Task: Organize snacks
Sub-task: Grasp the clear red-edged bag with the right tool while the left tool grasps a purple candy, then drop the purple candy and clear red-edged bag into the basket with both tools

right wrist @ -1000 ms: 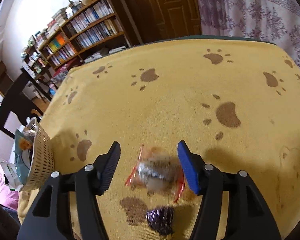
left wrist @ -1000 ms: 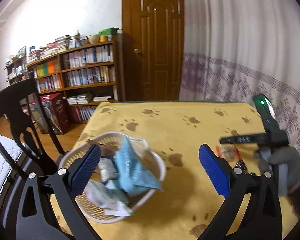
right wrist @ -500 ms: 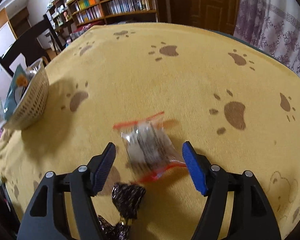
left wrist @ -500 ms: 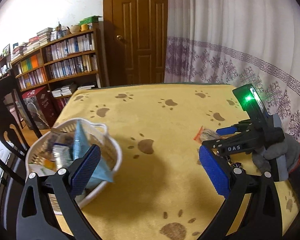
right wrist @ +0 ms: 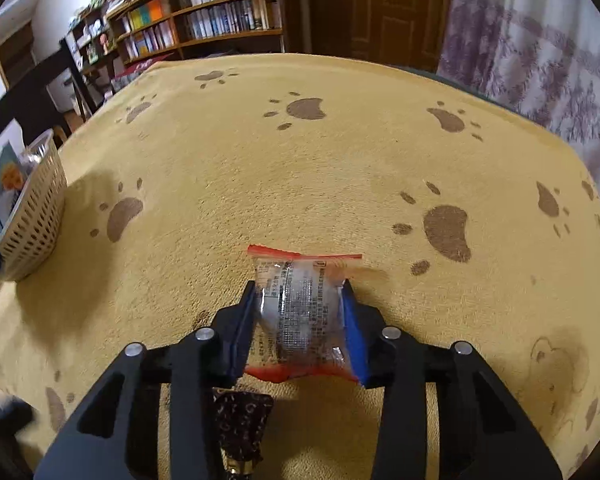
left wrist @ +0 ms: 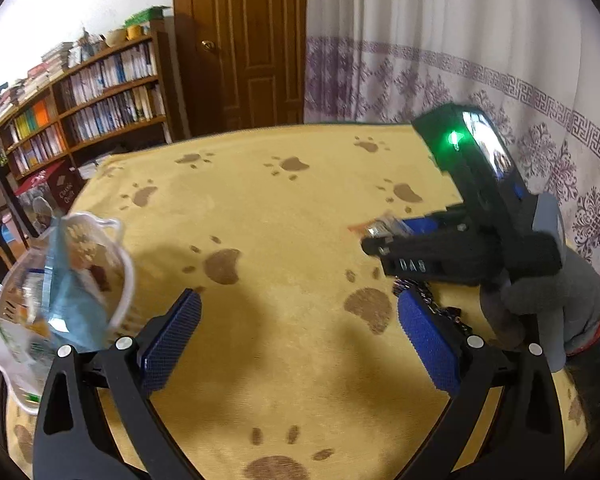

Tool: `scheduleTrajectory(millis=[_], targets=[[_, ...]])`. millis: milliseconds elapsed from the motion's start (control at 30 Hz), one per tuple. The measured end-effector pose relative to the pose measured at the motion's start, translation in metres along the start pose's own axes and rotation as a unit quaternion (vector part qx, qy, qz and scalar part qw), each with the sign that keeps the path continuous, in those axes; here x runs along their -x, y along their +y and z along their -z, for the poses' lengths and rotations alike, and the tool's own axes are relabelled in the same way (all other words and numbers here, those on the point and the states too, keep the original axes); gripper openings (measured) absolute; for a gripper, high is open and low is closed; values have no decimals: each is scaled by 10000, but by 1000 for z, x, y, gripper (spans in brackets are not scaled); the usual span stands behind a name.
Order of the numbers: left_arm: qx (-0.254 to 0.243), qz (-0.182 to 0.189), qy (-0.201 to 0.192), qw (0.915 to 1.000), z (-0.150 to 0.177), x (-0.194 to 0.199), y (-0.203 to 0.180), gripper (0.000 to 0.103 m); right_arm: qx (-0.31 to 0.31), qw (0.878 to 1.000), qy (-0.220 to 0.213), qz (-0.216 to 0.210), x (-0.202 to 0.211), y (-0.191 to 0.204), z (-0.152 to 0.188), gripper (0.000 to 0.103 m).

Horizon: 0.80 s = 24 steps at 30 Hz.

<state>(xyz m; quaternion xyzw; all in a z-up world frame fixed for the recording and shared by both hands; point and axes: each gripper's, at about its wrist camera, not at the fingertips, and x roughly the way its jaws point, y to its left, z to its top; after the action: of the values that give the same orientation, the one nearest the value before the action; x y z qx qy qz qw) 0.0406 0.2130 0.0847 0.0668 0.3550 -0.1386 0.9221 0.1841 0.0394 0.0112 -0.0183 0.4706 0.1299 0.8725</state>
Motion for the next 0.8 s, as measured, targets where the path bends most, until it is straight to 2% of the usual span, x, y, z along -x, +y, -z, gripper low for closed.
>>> scheduleTrajectory(millis=[300, 500, 567, 600, 633, 667, 700, 733, 800], targets=[[76, 582, 523, 9969, -1, -45, -41, 100, -712, 9966, -251, 329, 22, -39, 9, 39], [33, 513, 727, 9960, -5, -76, -61, 98, -964, 9939, -366, 394, 30, -55, 13, 39], [-3, 459, 784, 9959, -5, -83, -64, 81, -998, 9934, -382, 411, 30, -57, 15, 39], [-6, 446, 896, 9950, -4, -90, -66, 66, -1016, 9932, -390, 417, 31, -58, 16, 39], [9, 435, 953, 9945, -4, -94, -65, 62, -1043, 9929, -400, 417, 31, -59, 16, 39], [-25, 343, 863, 9957, -3, -94, -66, 54, -1067, 9925, -417, 414, 32, -60, 17, 39], [-52, 322, 844, 9959, -4, -93, -65, 40, -1086, 9923, -438, 406, 33, -60, 17, 39], [-45, 336, 826, 9960, -4, -91, -63, 31, -1102, 9921, -455, 397, 33, -61, 17, 39], [104, 405, 813, 9958, -5, -88, -55, 31, -1133, 9916, -495, 383, 36, -60, 16, 39]])
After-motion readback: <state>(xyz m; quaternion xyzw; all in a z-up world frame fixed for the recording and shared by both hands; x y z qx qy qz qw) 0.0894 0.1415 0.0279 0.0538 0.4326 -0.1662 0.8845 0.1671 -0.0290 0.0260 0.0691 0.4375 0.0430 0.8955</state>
